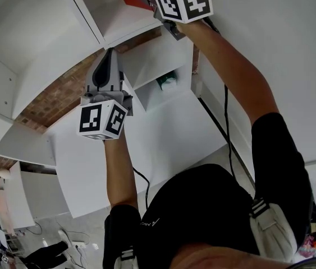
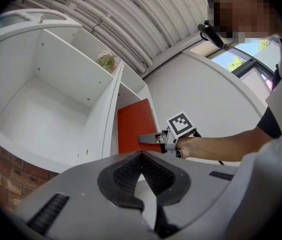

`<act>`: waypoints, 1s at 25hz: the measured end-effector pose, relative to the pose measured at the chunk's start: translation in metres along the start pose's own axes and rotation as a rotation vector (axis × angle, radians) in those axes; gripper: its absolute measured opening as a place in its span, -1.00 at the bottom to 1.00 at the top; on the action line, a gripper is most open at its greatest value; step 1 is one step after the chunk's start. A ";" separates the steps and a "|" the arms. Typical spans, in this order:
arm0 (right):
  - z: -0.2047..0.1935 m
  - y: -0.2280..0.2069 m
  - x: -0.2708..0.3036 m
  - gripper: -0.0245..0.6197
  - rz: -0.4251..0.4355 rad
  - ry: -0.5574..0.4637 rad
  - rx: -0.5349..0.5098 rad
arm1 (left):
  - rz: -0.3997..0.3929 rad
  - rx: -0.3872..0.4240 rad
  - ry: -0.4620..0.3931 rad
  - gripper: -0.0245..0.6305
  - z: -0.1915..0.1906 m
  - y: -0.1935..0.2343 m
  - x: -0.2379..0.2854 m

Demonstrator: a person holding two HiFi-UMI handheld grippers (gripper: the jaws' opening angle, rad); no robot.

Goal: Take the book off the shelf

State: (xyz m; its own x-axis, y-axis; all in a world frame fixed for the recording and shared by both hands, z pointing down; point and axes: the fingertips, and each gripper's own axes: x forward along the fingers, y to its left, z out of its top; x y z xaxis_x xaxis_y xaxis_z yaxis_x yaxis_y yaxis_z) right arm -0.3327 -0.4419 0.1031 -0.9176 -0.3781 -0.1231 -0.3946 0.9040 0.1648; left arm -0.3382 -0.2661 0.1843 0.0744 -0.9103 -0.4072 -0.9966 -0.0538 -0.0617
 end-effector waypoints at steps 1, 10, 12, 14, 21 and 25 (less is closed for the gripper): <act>0.002 0.001 -0.005 -0.43 0.003 -0.011 0.000 | 0.001 -0.001 0.000 -0.93 0.000 -0.001 0.000; 0.026 0.022 -0.081 -0.43 0.037 -0.135 0.014 | 0.003 0.012 -0.010 -0.93 0.010 -0.020 -0.008; 0.027 0.030 -0.101 -0.43 0.049 -0.155 0.011 | 0.007 0.010 -0.011 -0.93 0.015 -0.027 -0.011; 0.025 0.039 -0.120 -0.43 0.058 -0.174 0.002 | 0.003 0.013 -0.020 -0.93 0.018 -0.034 -0.013; -0.001 0.061 -0.181 -0.43 0.044 -0.226 0.024 | -0.015 0.022 -0.034 -0.93 0.020 -0.062 -0.025; -0.020 0.068 -0.210 -0.43 0.012 -0.247 0.045 | -0.003 0.025 -0.044 -0.93 0.020 -0.070 -0.036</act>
State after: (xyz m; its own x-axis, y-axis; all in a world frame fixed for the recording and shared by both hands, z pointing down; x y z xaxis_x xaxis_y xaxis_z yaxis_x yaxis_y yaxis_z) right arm -0.1679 -0.3051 0.1595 -0.8801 -0.3119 -0.3580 -0.3760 0.9182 0.1244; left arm -0.2709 -0.2219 0.1853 0.0798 -0.8911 -0.4467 -0.9953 -0.0463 -0.0854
